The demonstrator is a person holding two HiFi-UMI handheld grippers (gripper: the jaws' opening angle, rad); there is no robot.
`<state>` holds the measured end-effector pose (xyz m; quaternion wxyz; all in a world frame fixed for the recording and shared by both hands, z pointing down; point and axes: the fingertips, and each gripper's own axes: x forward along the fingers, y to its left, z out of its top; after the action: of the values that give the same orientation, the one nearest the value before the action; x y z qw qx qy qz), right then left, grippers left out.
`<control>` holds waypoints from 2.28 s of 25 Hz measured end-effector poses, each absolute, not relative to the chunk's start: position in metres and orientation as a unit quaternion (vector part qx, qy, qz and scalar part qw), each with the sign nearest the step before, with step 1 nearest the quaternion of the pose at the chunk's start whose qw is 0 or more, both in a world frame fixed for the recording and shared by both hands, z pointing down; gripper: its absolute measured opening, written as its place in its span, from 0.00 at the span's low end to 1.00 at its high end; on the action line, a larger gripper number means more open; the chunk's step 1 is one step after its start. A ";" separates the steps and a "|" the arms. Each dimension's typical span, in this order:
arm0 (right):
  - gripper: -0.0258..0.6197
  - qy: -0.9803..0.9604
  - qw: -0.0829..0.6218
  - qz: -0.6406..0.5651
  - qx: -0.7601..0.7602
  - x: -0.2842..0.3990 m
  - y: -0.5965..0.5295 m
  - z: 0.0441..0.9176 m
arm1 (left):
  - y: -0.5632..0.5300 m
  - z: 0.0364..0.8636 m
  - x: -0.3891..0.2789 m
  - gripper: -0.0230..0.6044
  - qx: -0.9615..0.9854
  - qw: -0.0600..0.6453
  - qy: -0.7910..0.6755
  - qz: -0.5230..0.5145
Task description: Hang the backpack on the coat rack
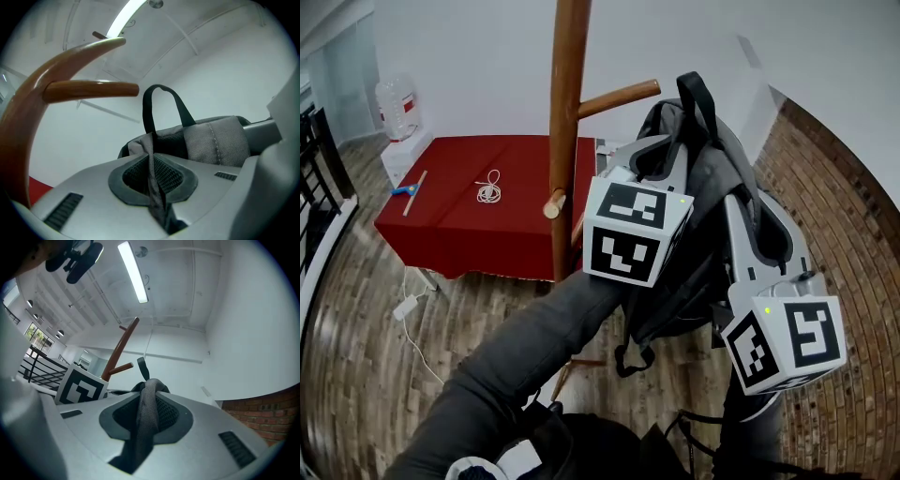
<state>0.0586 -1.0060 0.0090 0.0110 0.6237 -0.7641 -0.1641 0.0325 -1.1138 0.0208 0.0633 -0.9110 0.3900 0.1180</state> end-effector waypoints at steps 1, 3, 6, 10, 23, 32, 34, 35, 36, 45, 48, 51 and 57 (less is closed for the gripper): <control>0.13 -0.765 0.010 -0.167 0.622 0.056 -1.006 0.006 | -1.114 0.018 0.029 0.09 -0.910 0.062 0.391 0.122; 0.13 -0.766 0.010 -0.171 0.620 0.050 -1.007 0.002 | -1.114 0.014 0.023 0.09 -0.909 0.057 0.392 0.131; 0.13 -0.767 0.012 -0.177 0.617 0.042 -1.008 -0.001 | -1.115 0.011 0.013 0.09 -0.906 0.050 0.397 0.140; 0.13 -0.768 0.018 -0.183 0.614 0.030 -1.008 0.000 | -1.116 0.014 0.000 0.09 -0.903 0.040 0.401 0.149; 0.13 -0.756 0.053 -0.209 0.617 0.017 -1.003 0.010 | -1.109 0.029 -0.010 0.09 -0.892 0.032 0.420 0.163; 0.13 -0.755 0.070 -0.229 0.610 0.009 -1.002 0.014 | -1.109 0.038 -0.020 0.09 -0.879 0.019 0.440 0.185; 0.13 -0.755 0.069 -0.237 0.608 0.007 -1.000 0.010 | -1.107 0.033 -0.022 0.10 -0.876 0.021 0.441 0.195; 0.13 -0.755 0.069 -0.240 0.606 0.007 -0.999 0.009 | -1.106 0.031 -0.023 0.09 -0.874 0.024 0.443 0.198; 0.13 -0.756 0.069 -0.241 0.605 0.006 -0.999 0.010 | -1.105 0.031 -0.024 0.10 -0.873 0.025 0.444 0.199; 0.13 -0.765 0.070 -0.231 0.597 0.003 -1.002 0.035 | -1.108 0.057 -0.029 0.10 -0.872 0.016 0.451 0.191; 0.13 -0.769 0.050 -0.231 0.594 0.003 -0.999 0.041 | -1.105 0.059 -0.030 0.10 -0.870 0.029 0.453 0.192; 0.14 -0.769 0.026 -0.235 0.594 0.002 -0.994 0.049 | -1.101 0.062 -0.033 0.10 -0.864 0.050 0.460 0.199; 0.14 -0.761 -0.001 -0.247 0.599 0.012 -0.987 0.059 | -1.092 0.065 -0.028 0.09 -0.850 0.084 0.478 0.205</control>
<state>0.0123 -0.9872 0.0586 -0.0013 0.5995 -0.7615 -0.2466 -0.0283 -1.0916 0.0652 0.0836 -0.8502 0.4776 0.2050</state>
